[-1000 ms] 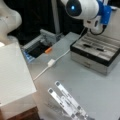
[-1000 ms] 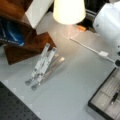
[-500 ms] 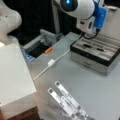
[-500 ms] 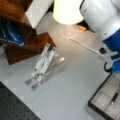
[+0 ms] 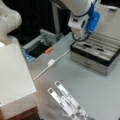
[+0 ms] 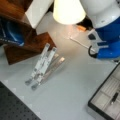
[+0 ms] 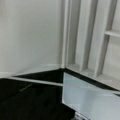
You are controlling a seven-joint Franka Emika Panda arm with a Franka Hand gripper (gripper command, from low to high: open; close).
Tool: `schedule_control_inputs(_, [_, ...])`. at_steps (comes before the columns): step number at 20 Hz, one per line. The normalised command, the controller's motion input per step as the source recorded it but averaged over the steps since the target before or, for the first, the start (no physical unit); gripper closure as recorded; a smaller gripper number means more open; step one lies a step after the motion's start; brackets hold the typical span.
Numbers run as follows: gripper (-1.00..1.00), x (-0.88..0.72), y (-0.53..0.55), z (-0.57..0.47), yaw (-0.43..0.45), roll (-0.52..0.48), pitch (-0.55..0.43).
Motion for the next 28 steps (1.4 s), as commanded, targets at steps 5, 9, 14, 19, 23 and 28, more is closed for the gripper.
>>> schedule_control_inputs(5, [-1.00,-0.16,-0.35,-0.03,0.052,-0.513,0.049])
schedule_control_inputs(9, [-1.00,-0.18,-0.43,-0.11,-0.008,-0.350,0.030])
schedule_control_inputs(14, [-1.00,-0.25,-0.52,-0.23,-0.104,-0.287,-0.031])
schedule_control_inputs(19, [-1.00,-0.37,-0.39,-0.30,-0.130,-0.290,-0.184])
schedule_control_inputs(23, [-1.00,-0.50,-0.18,-0.27,-0.087,-0.258,-0.234])
schedule_control_inputs(28, [-1.00,-0.60,0.06,-0.19,-0.106,-0.218,-0.240])
